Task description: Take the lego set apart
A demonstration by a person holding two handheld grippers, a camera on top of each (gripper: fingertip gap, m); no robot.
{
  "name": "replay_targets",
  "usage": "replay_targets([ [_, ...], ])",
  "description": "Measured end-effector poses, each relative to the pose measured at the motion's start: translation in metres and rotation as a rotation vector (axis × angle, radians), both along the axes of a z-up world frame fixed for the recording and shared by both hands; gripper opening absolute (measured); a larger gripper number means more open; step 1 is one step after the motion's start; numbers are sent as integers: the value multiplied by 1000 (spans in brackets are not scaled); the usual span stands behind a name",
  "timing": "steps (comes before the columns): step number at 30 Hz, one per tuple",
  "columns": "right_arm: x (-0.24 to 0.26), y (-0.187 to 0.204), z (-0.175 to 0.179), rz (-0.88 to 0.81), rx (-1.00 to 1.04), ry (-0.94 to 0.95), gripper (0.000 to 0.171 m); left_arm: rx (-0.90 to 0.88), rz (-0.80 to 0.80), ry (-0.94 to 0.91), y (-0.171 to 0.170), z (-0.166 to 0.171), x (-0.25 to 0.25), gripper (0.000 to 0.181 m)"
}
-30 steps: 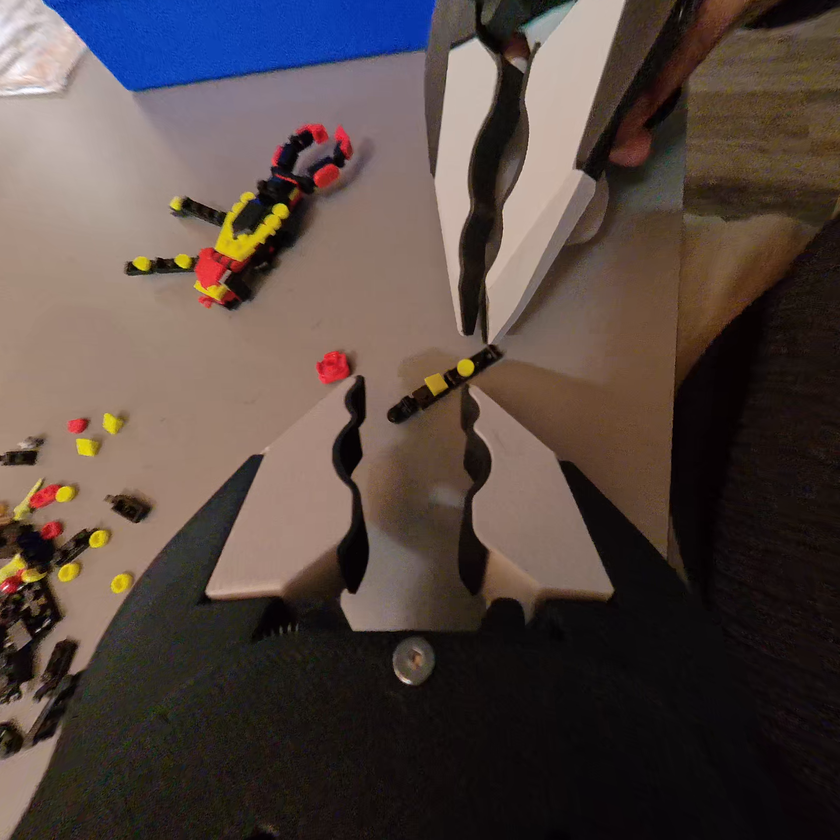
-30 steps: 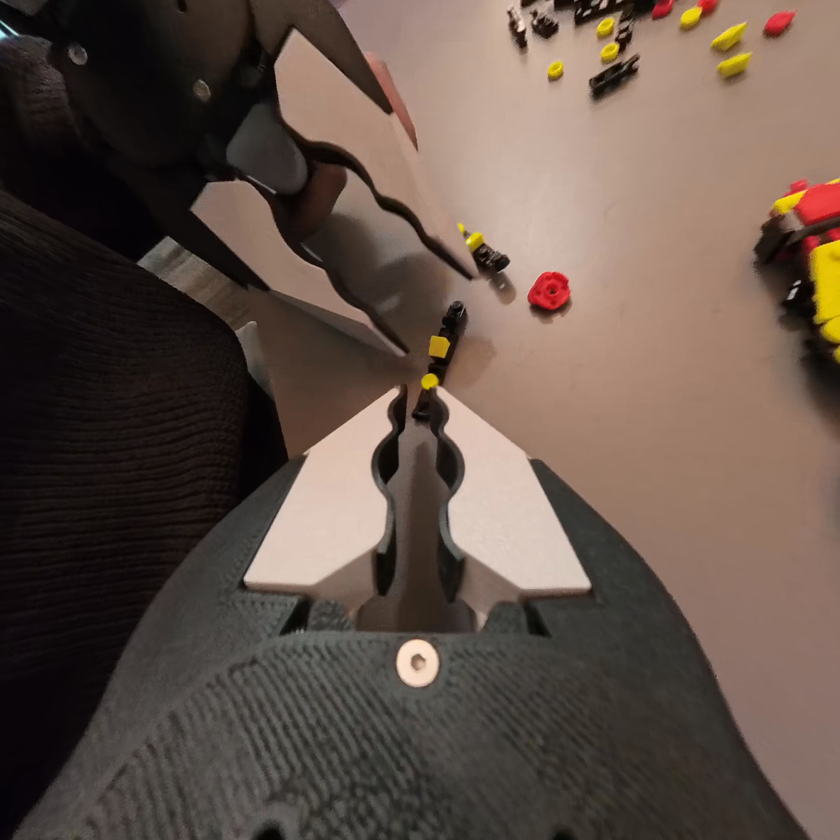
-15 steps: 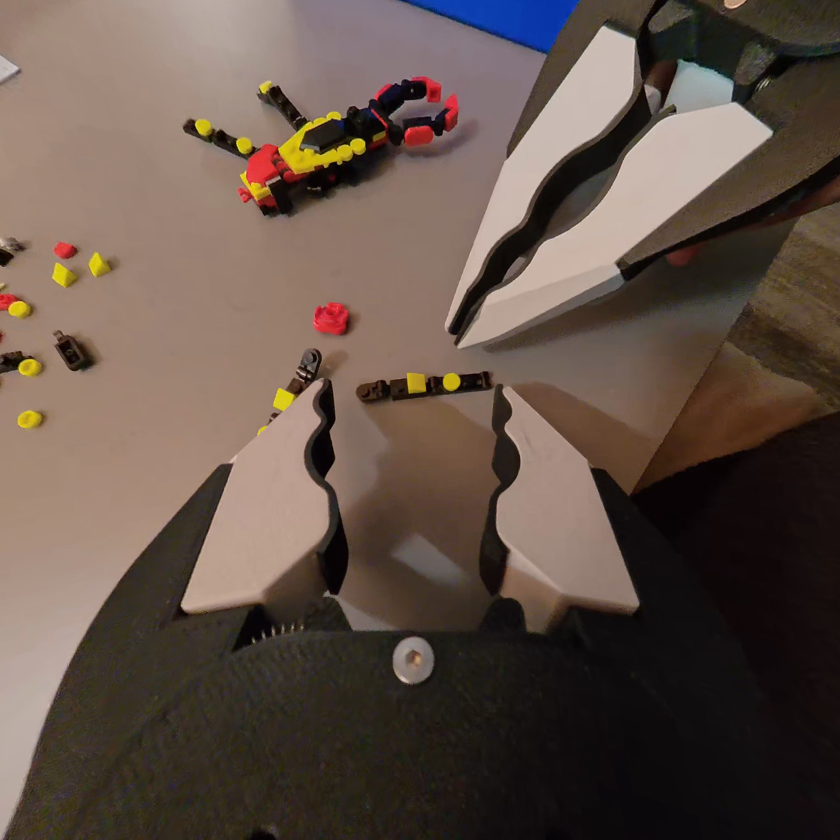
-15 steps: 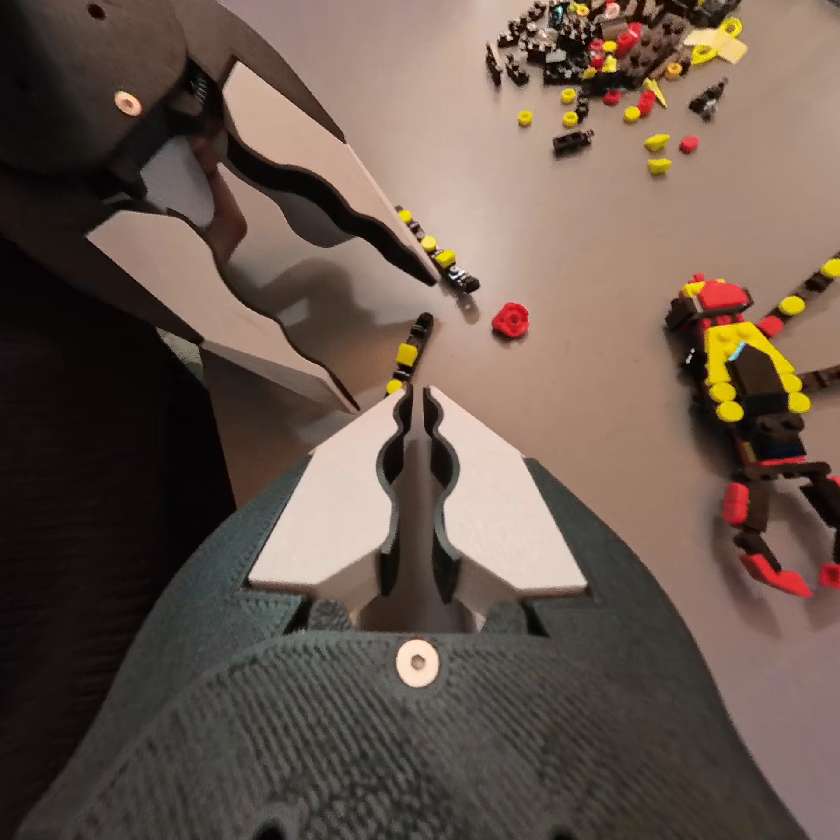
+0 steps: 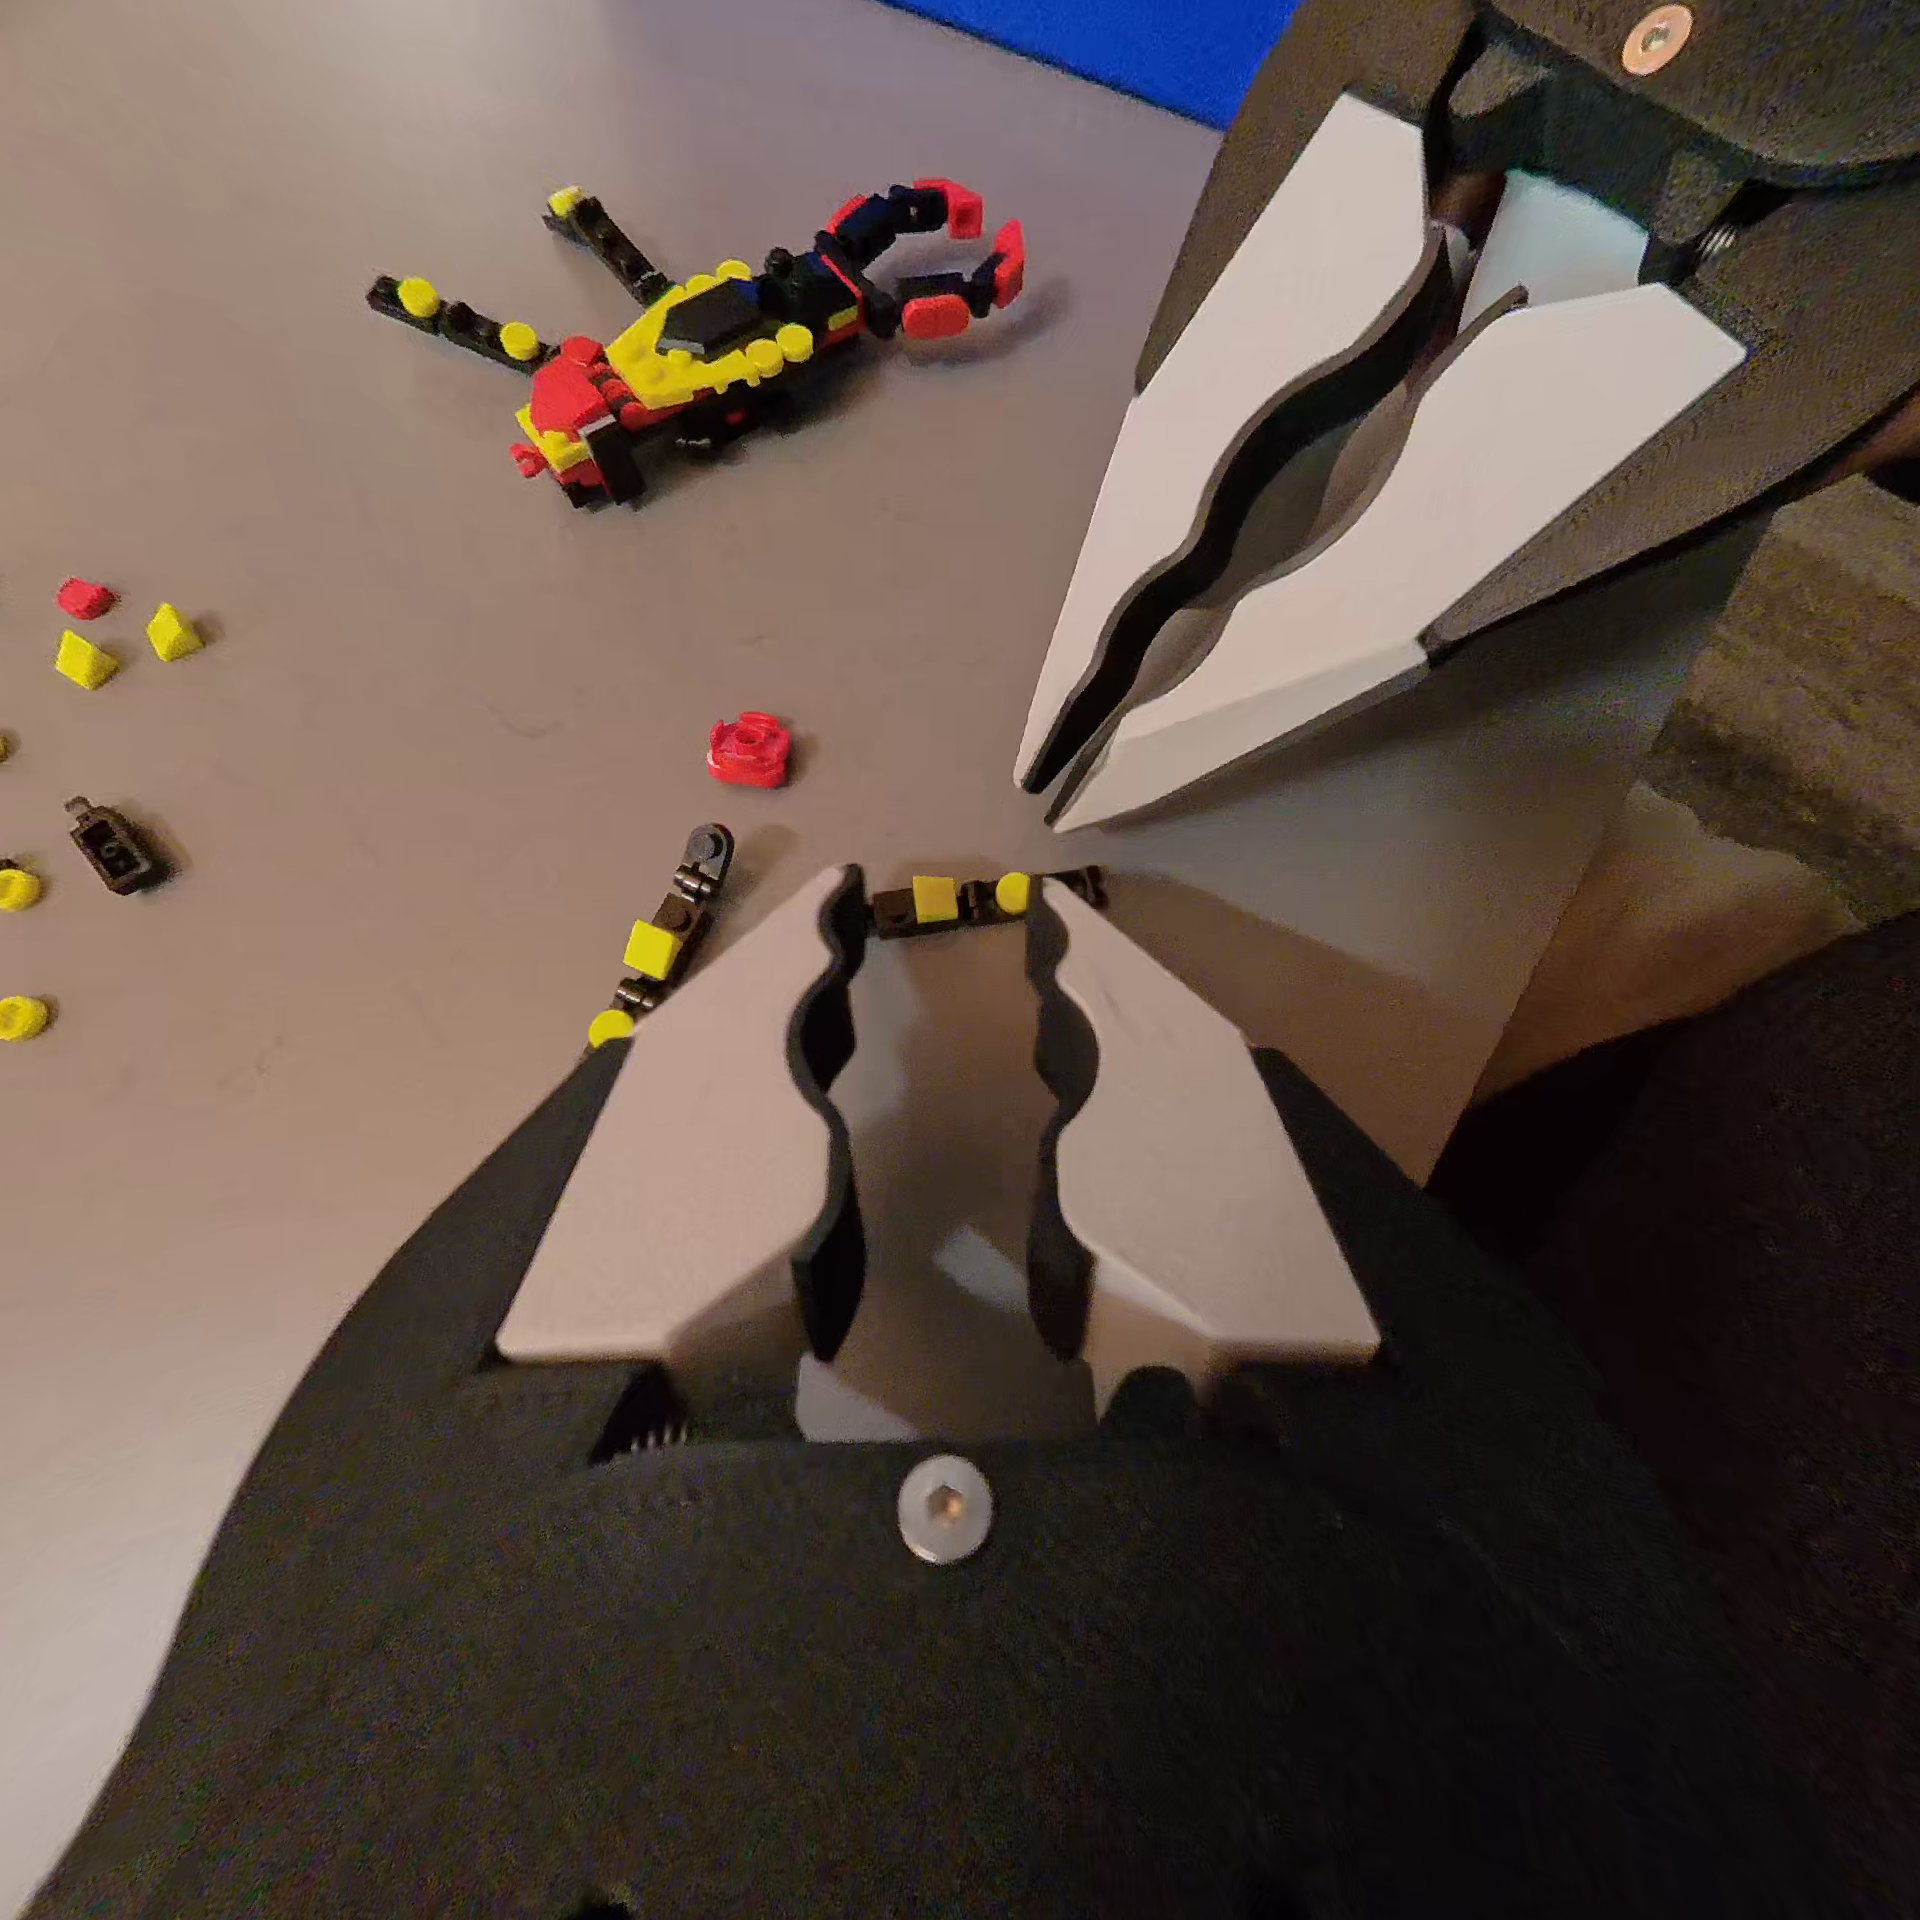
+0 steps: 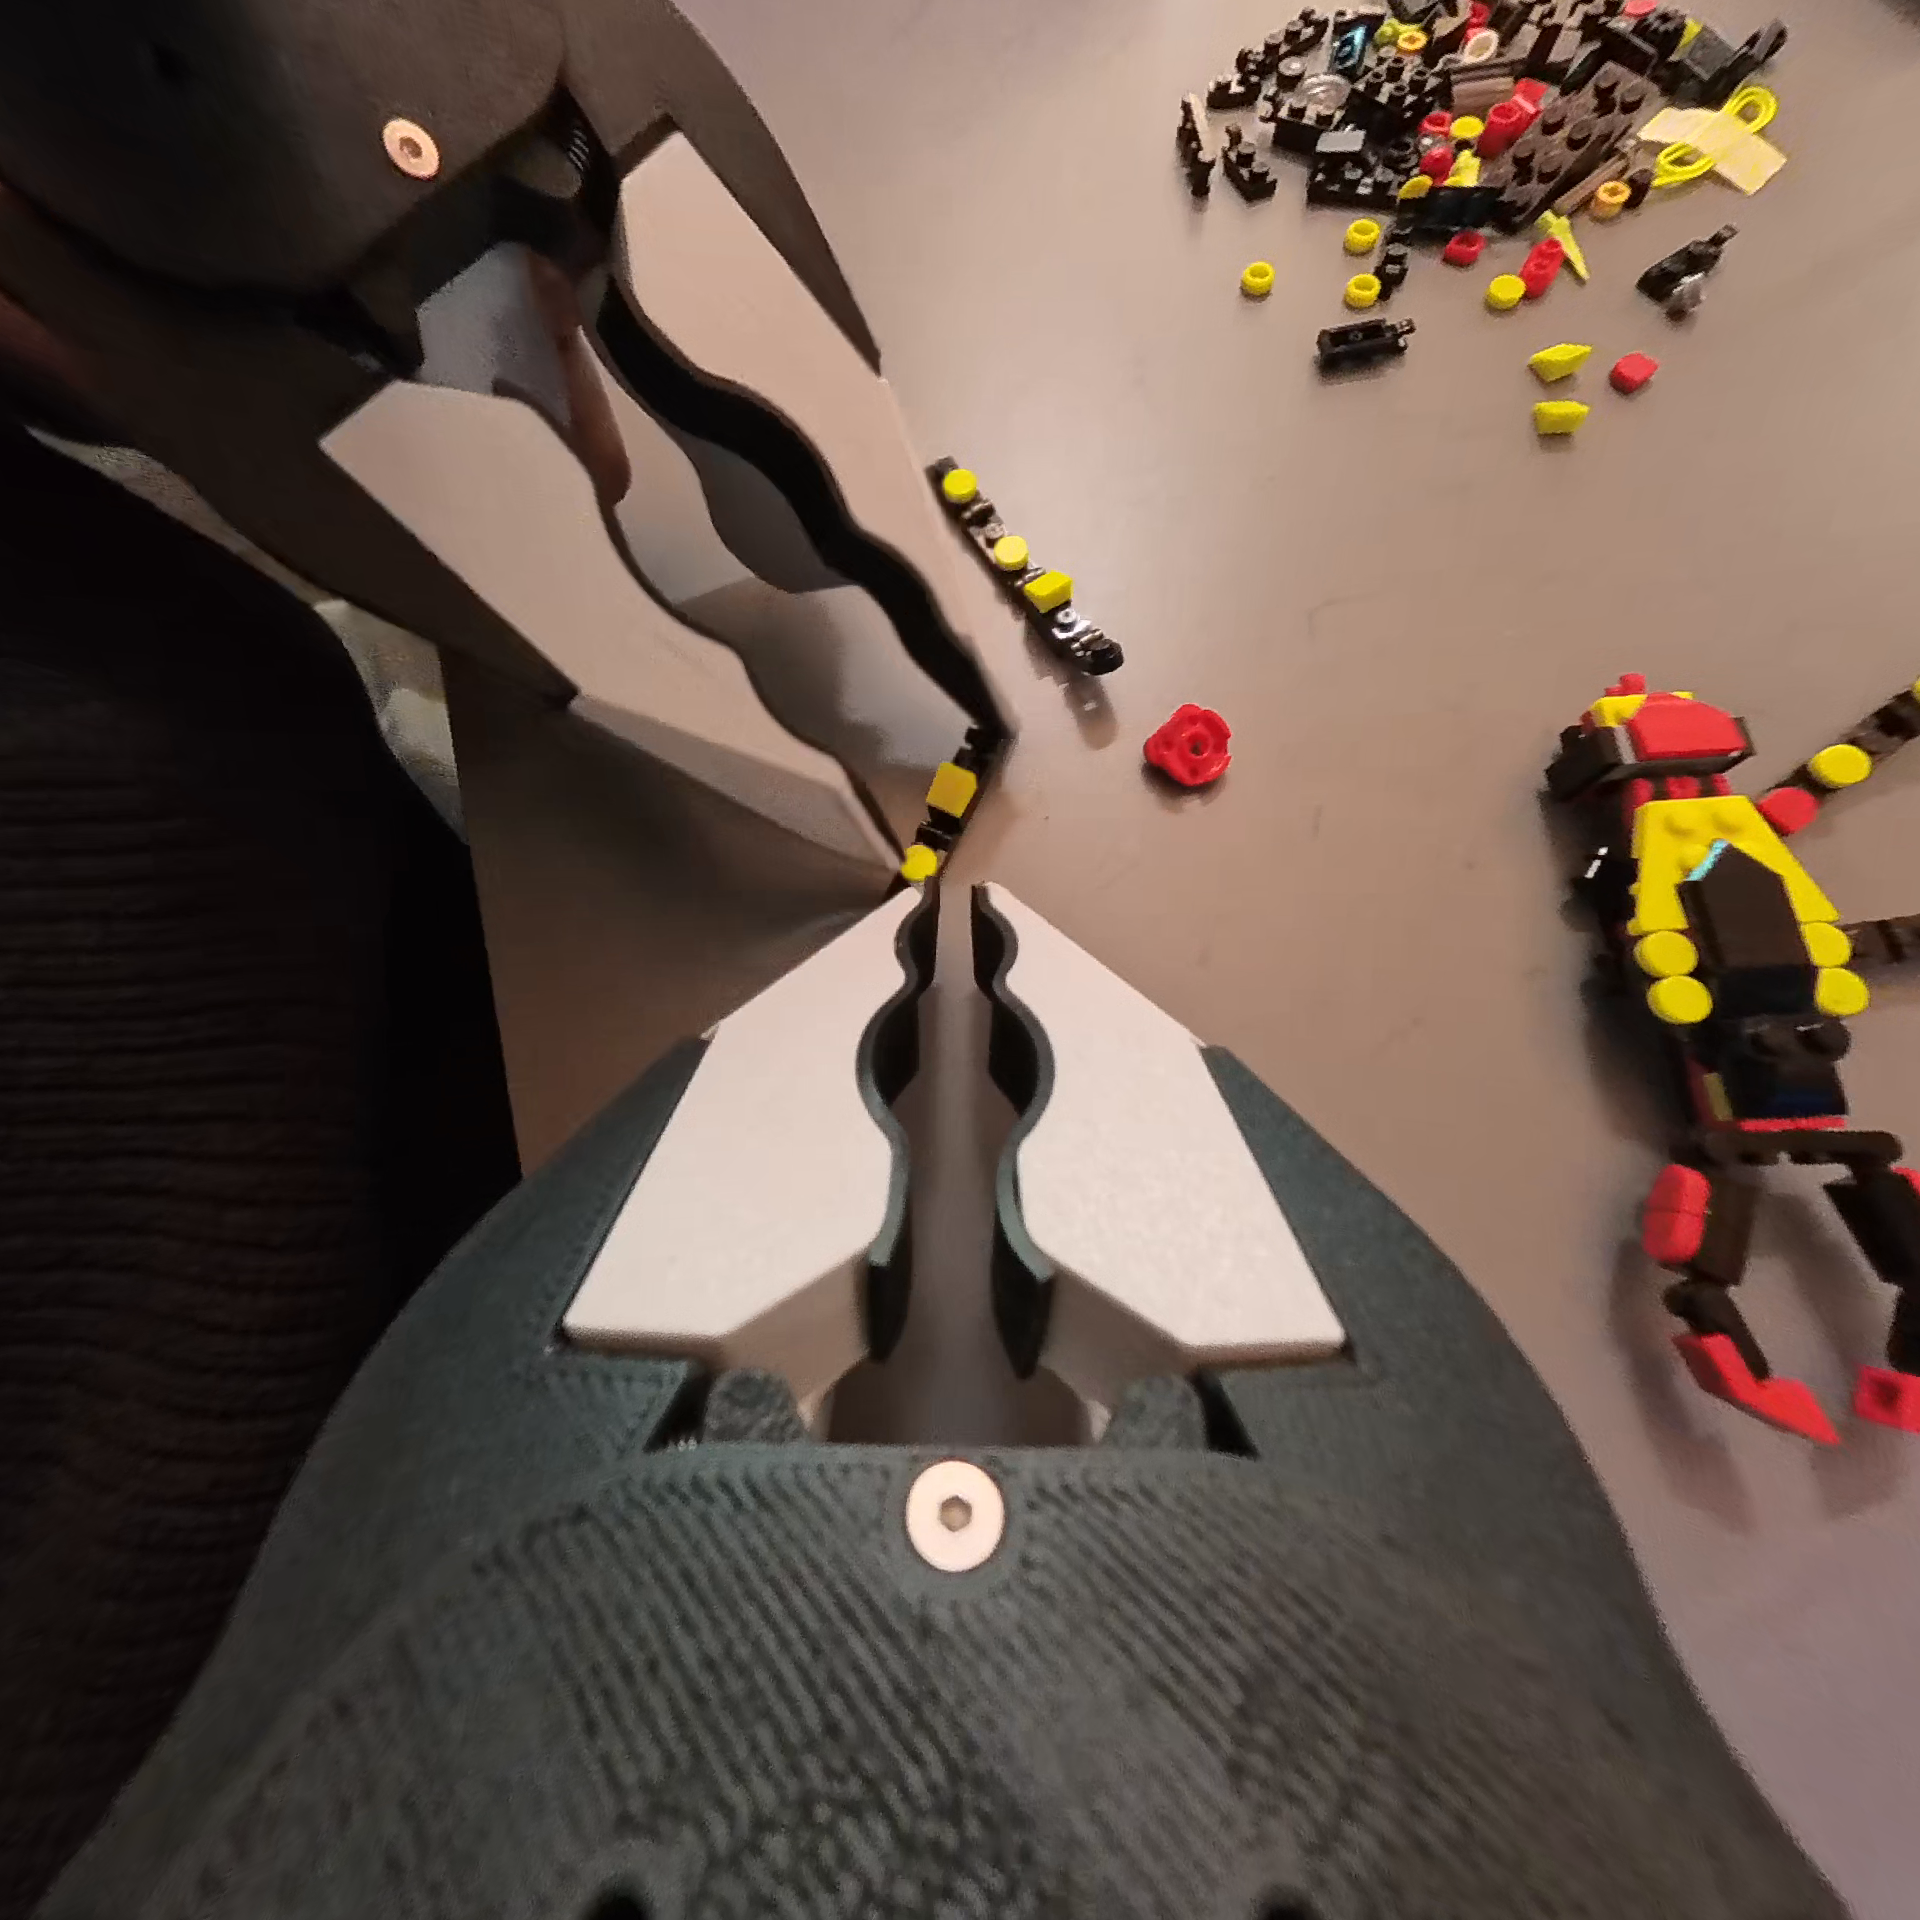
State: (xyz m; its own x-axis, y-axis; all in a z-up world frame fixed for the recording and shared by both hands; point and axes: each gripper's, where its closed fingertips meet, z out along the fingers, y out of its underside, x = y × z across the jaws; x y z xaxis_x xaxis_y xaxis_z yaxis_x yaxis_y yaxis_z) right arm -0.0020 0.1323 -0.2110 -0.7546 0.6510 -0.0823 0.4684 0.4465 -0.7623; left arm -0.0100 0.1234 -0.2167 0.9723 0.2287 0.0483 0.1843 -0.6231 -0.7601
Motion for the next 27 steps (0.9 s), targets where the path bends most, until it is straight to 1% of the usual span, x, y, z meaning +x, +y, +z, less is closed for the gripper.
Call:
replay_targets([
  [1, 0, 1, 0, -4, 9, 5, 5, -5, 0, 0, -2, 0, -2, 26],
  [5, 2, -1, -2, 1, 18, 1, 5, -20, 10, 1, -5, -3, -8, 27],
  [11, 3, -5, -2, 6, 29, 8, 5, -21, -25, 13, -4, -3, -6, 22],
  [14, -1, 0, -2, -21, 45, 21, 5, -26, -46, 36, -4, -3, -4, 13],
  [16, -3, 3, -3, -35, 52, 19, 5, -25, -52, 57, -4, -2, -4, 12],
  [19, -5, 6, -3, -50, 63, 34, 5, 2, -72, 90, 0, 4, -4, 16],
  [21, -7, 5, -2, -50, 58, 43, 6, 15, -103, 108, 4, 5, -3, 25],
  [24, -8, 4, -5, -46, 69, 39, 9, -22, -134, 79, 8, -2, -1, 31],
  [27, -10, 4, -9, -43, 103, 54, 9, -44, -133, 50, 8, -6, -3, 31],
])
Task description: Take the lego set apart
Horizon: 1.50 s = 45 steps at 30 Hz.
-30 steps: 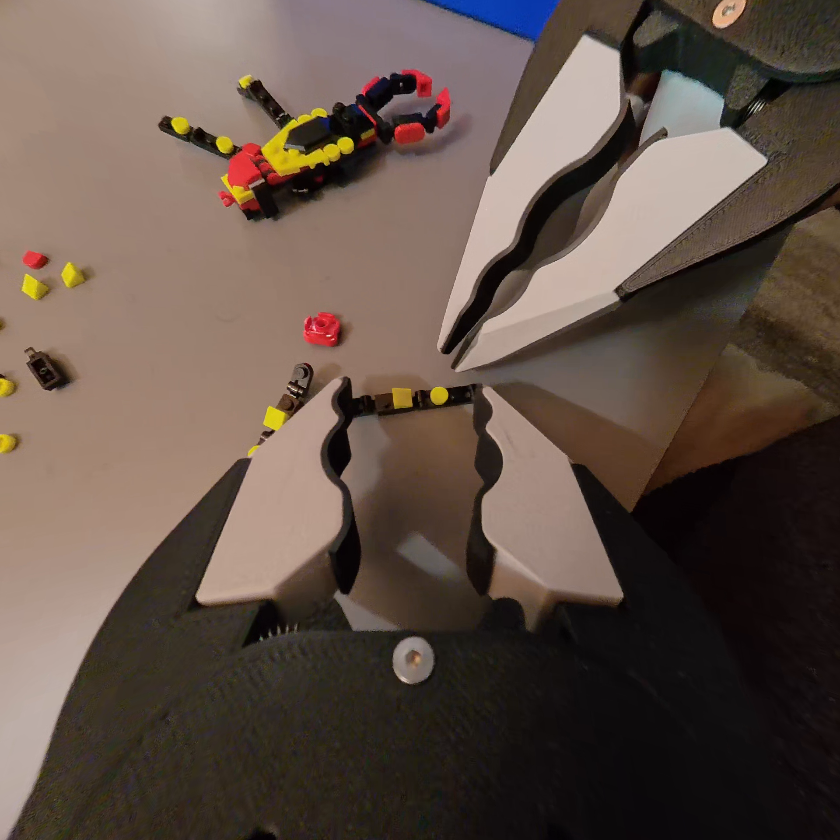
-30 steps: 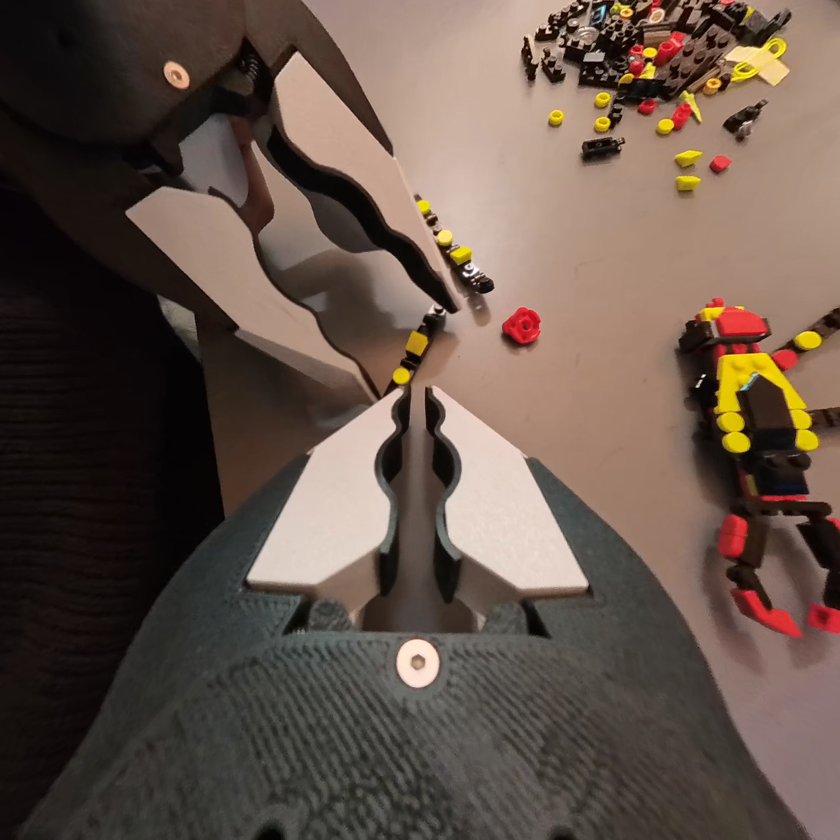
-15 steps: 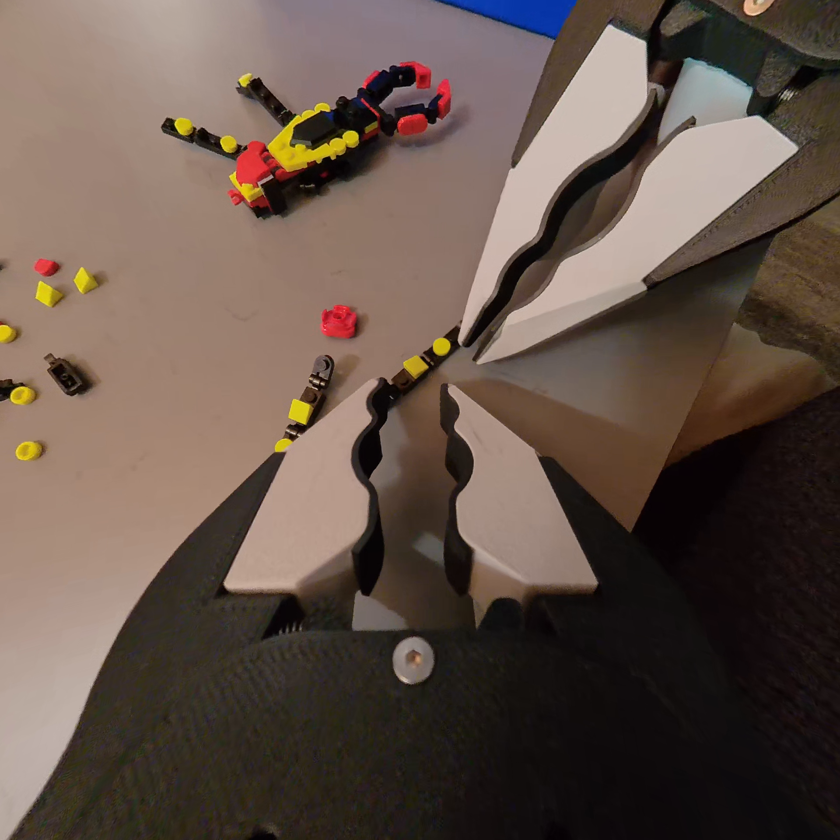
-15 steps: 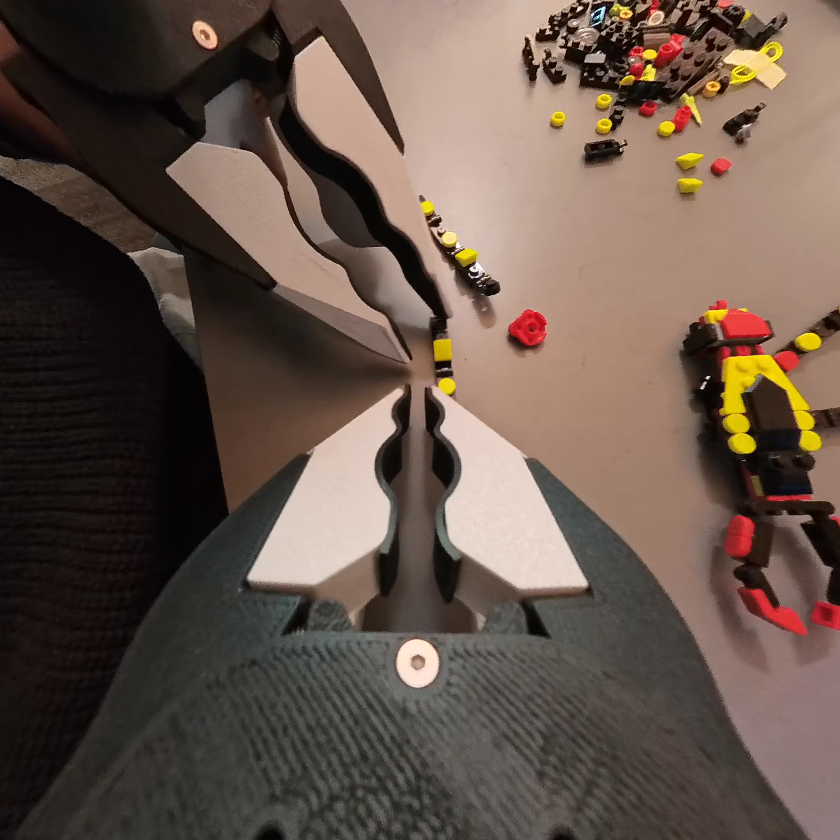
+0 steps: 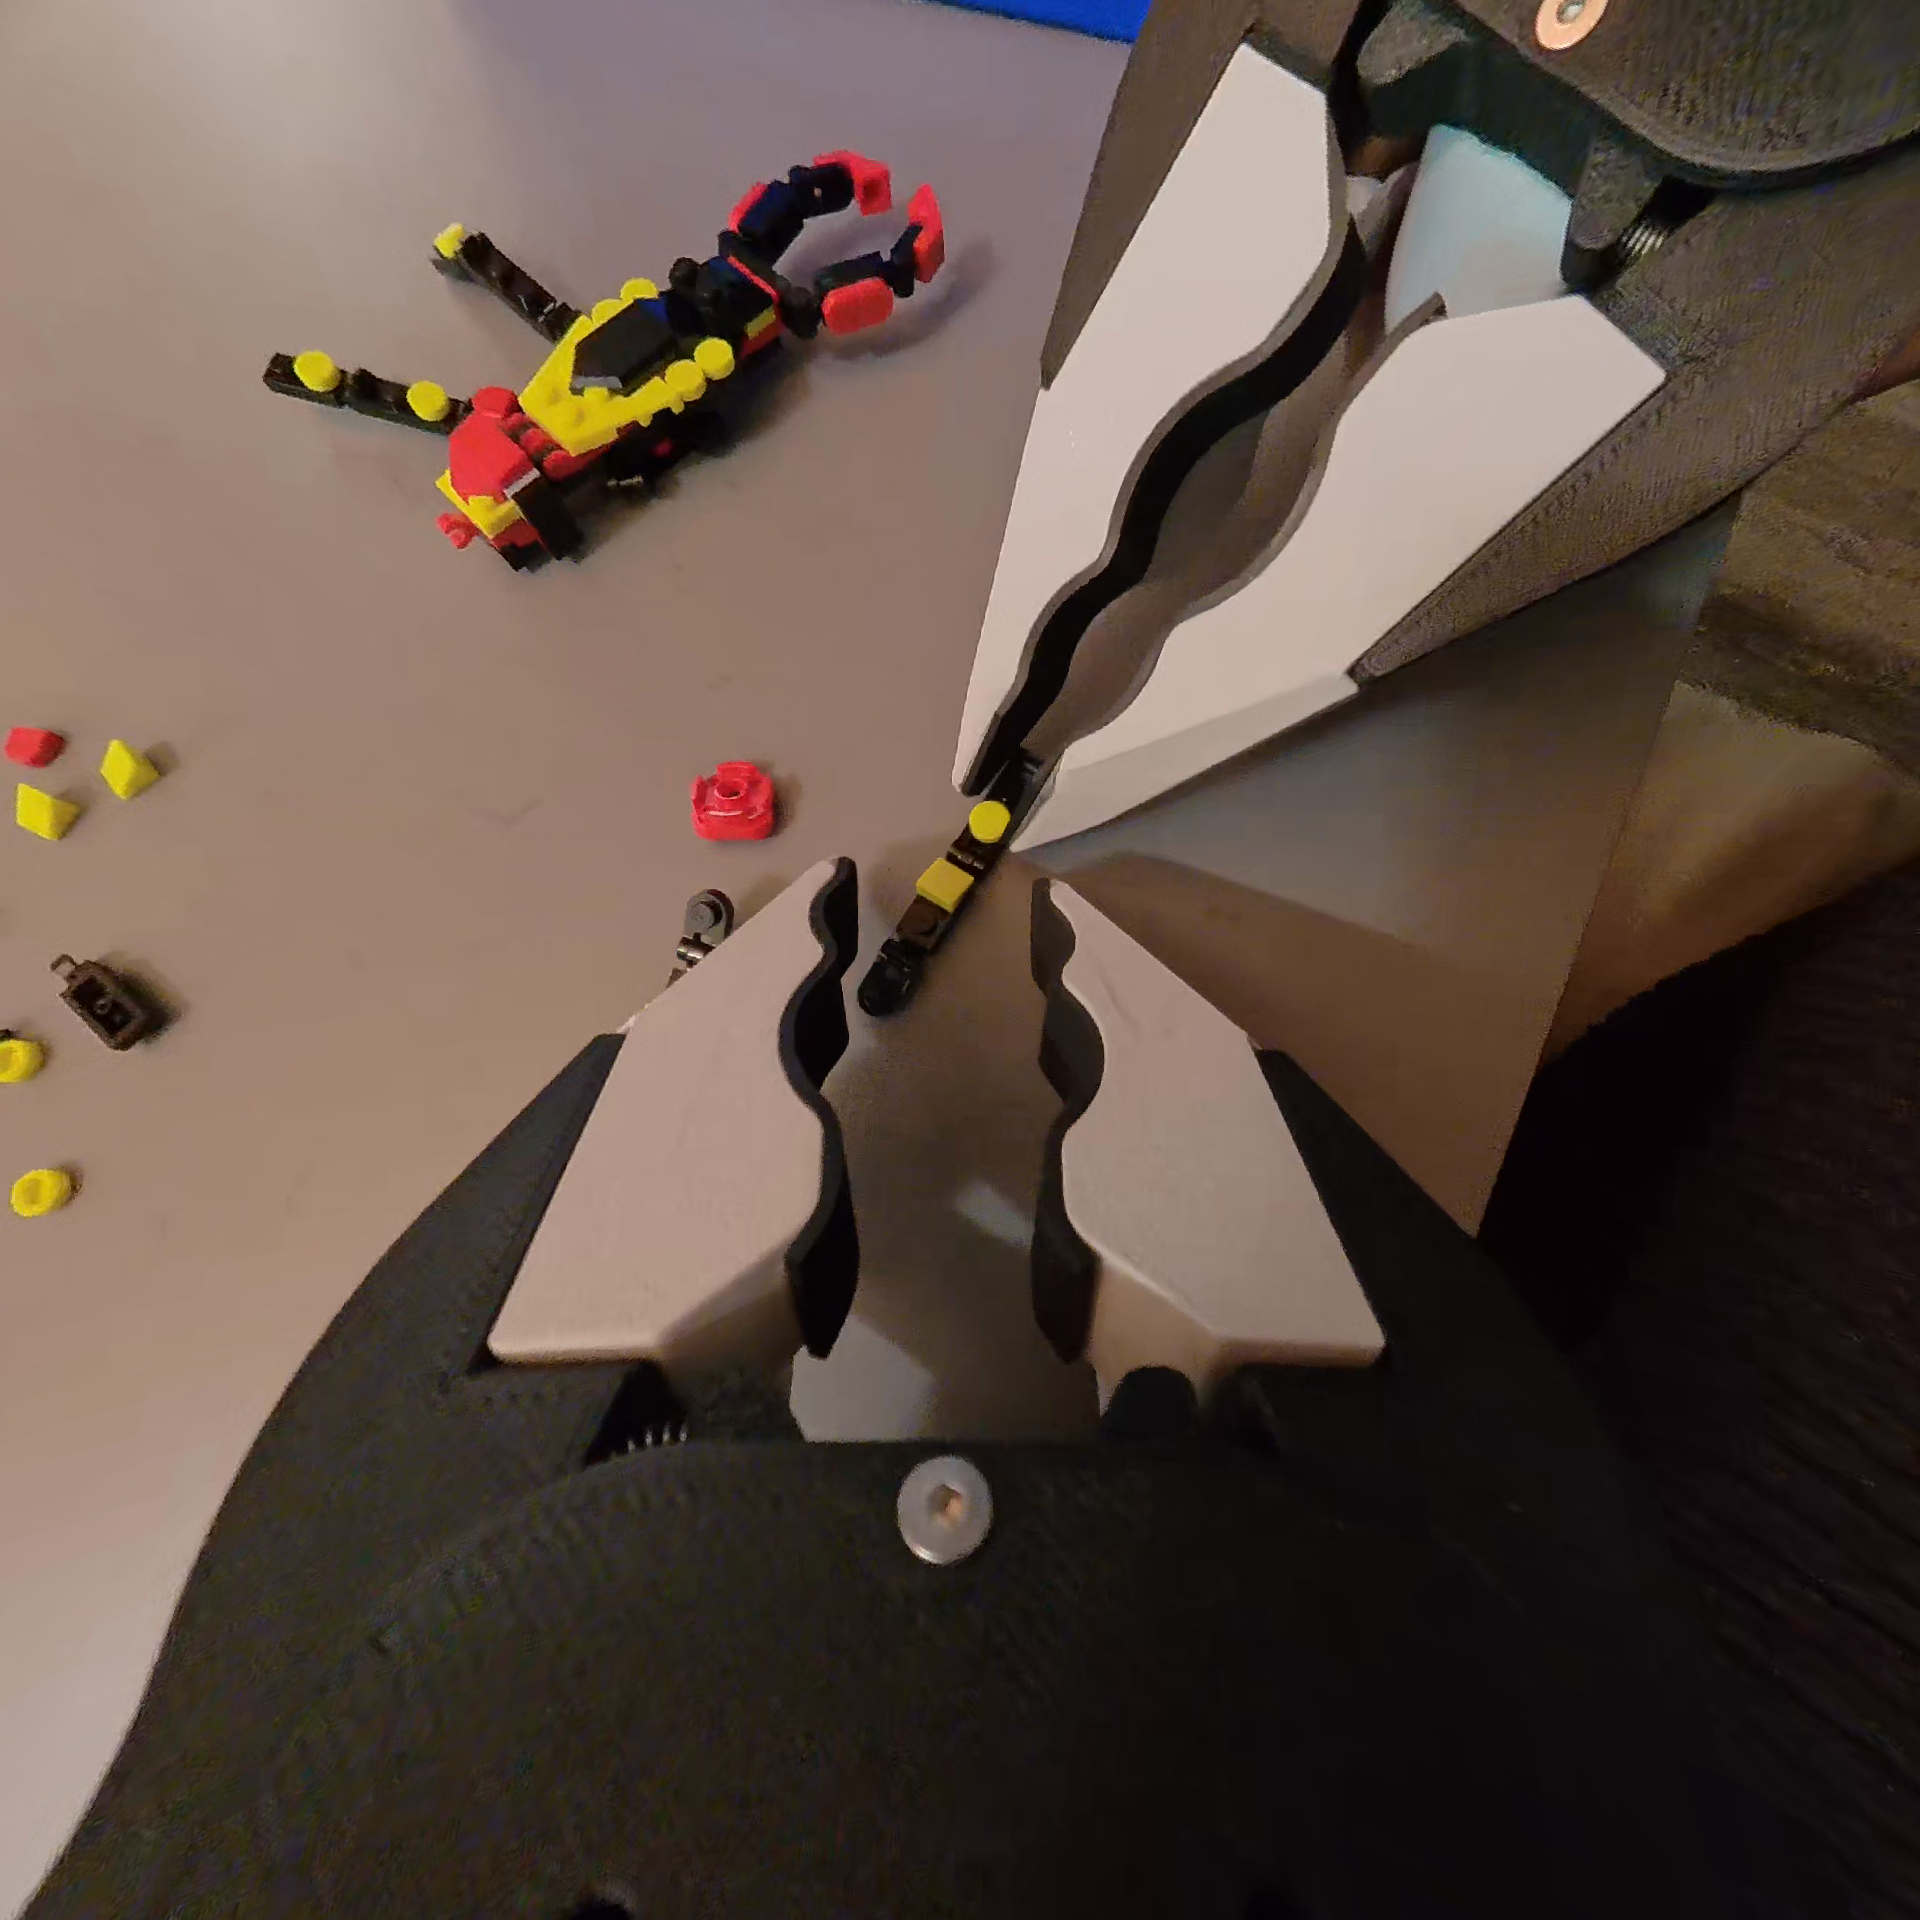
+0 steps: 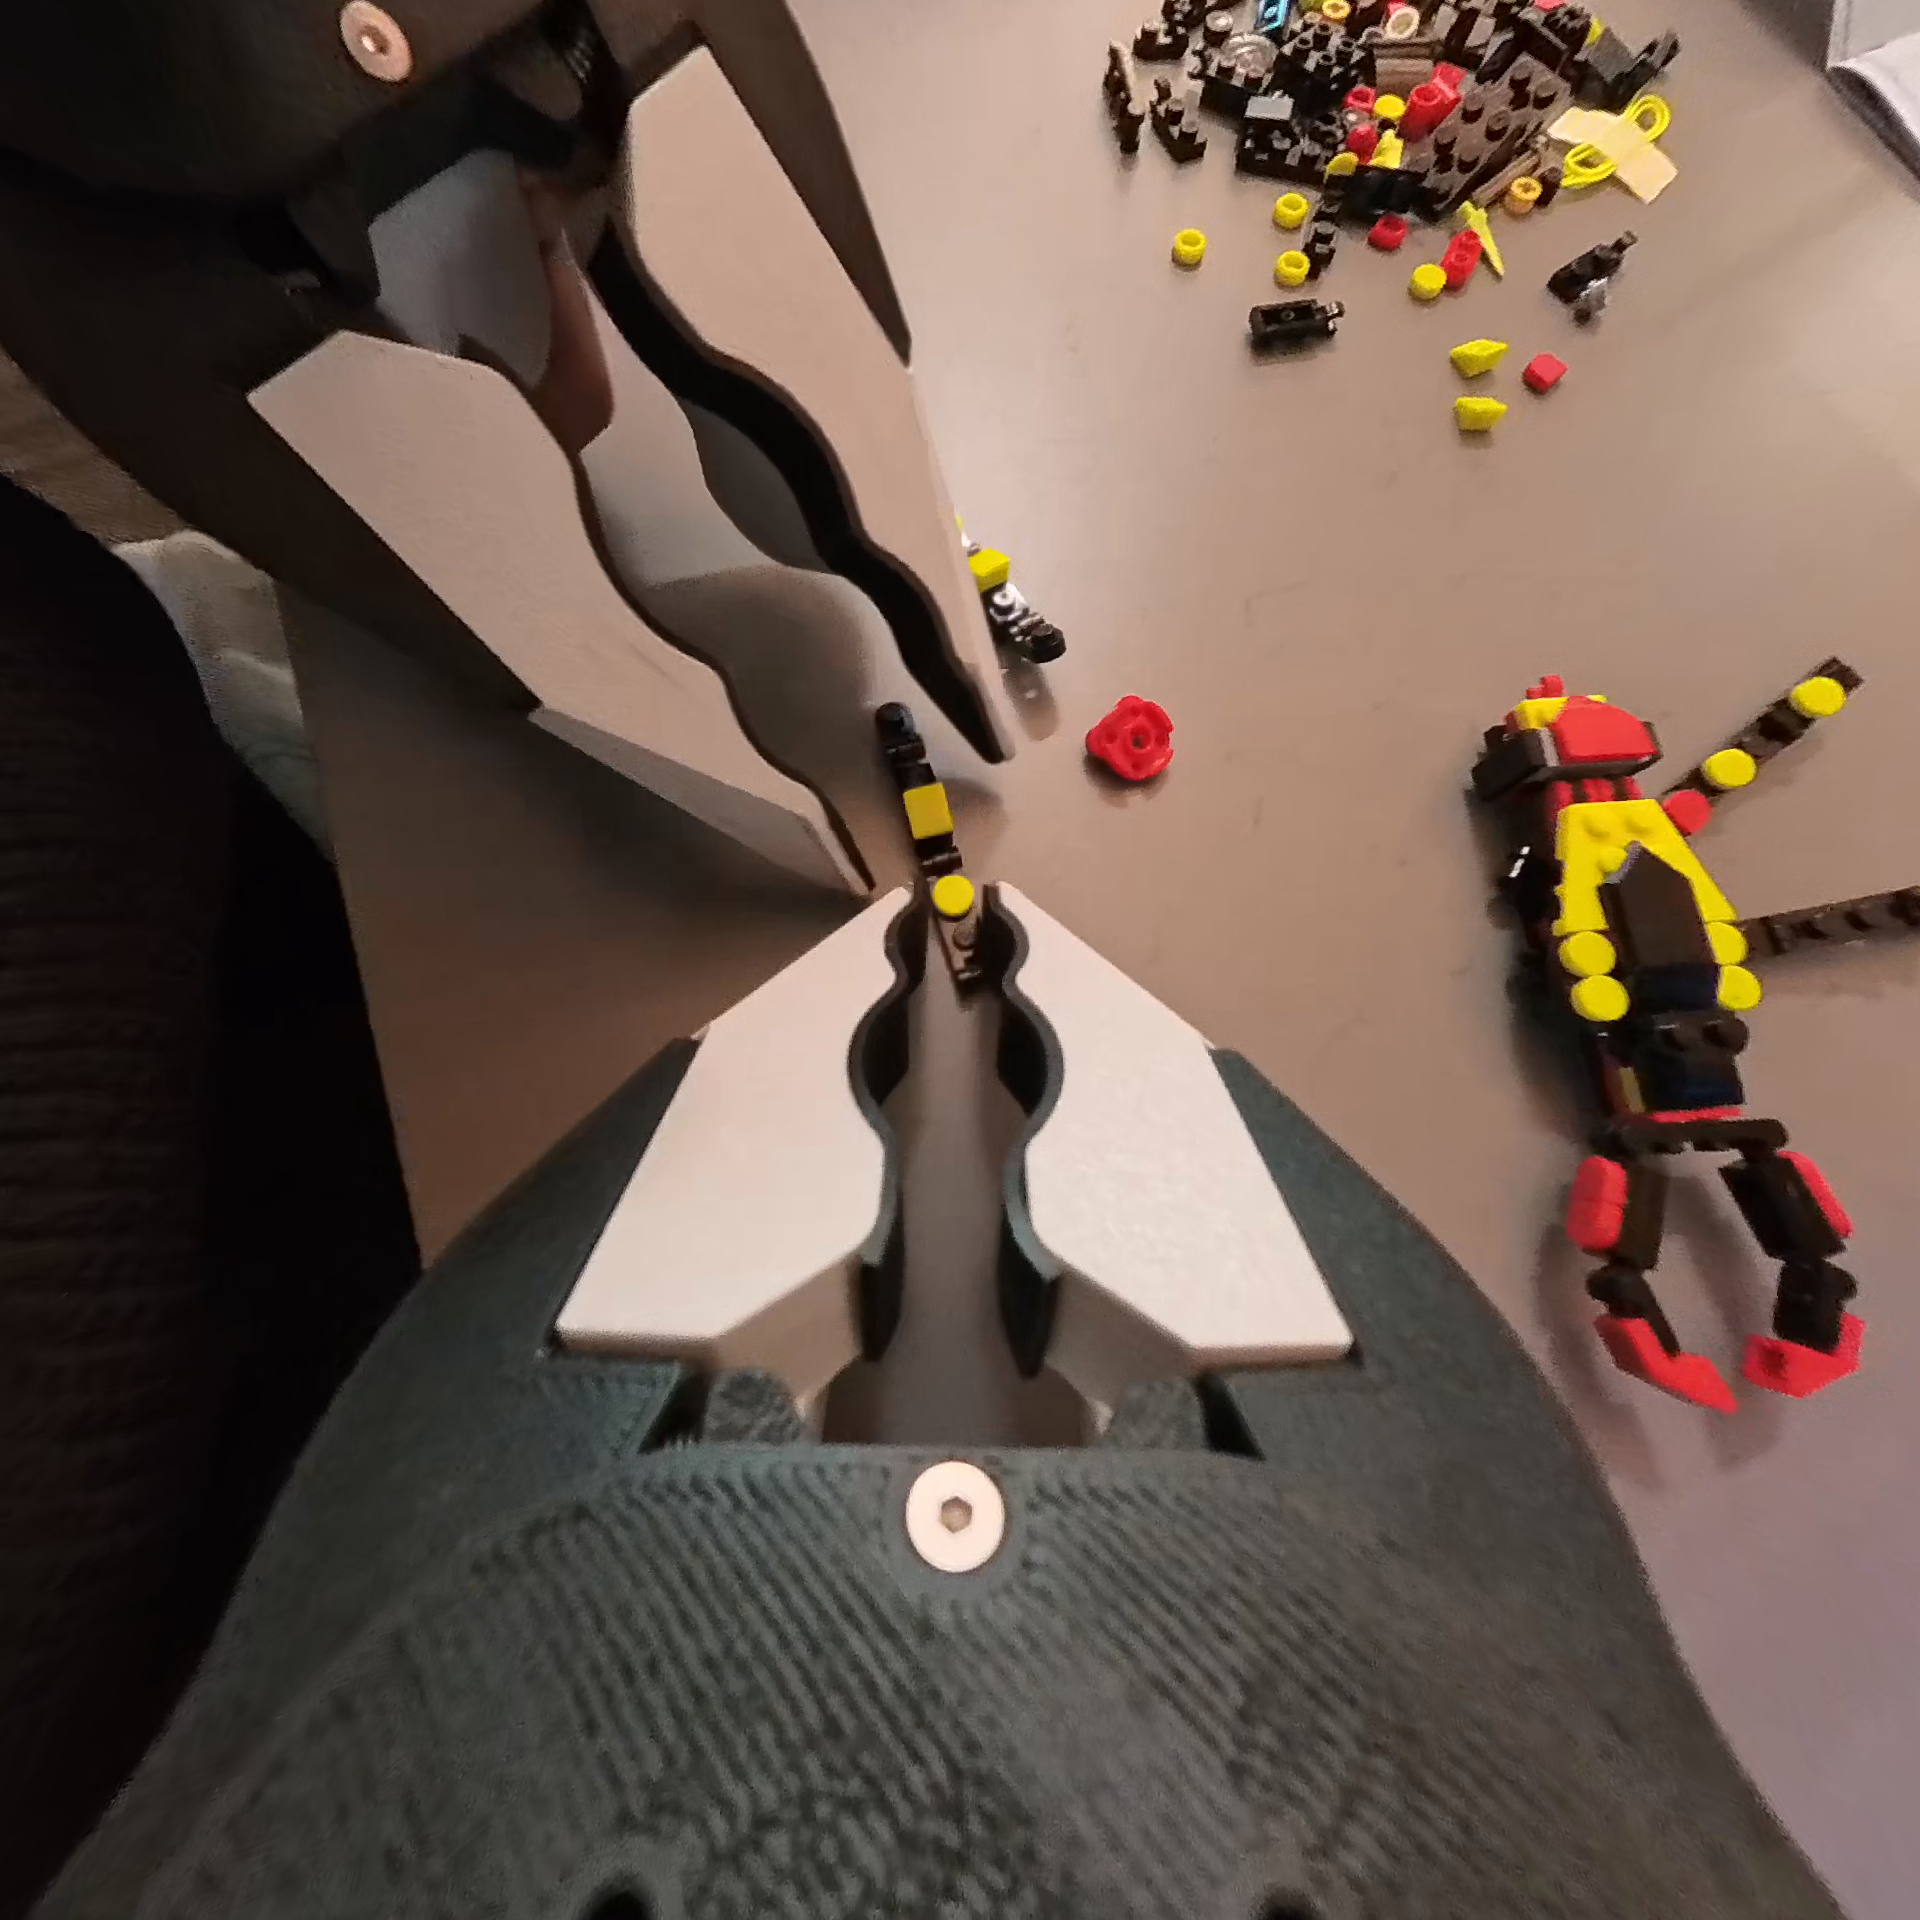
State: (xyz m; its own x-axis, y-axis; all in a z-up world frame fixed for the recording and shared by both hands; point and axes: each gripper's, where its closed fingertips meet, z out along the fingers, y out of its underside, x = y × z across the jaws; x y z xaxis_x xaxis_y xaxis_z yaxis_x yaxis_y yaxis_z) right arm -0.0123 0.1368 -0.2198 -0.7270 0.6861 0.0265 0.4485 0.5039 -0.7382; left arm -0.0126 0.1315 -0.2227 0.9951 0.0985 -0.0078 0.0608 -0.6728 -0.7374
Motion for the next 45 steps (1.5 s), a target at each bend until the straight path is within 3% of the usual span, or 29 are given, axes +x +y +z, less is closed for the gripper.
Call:
replay_targets([
  [3, -1, -3, -1, 11, 3, 0, 9, -13, -11, -5, 1, -2, -1, 27],
  [6, -2, -4, -3, 7, 8, -1, 7, -14, -31, -30, 2, -3, -1, 10],
  [17, 4, -6, -3, -6, -80, -113, 7, -8, -97, -38, 0, -2, 7, 6],
  [37, 4, -7, -4, 30, 7, -44, 9, -18, -98, -2, -1, -3, 8, 6],
  [45, 0, -5, 1, -89, -194, -169, 5, -20, -99, 30, -2, -3, 8, 7],
])
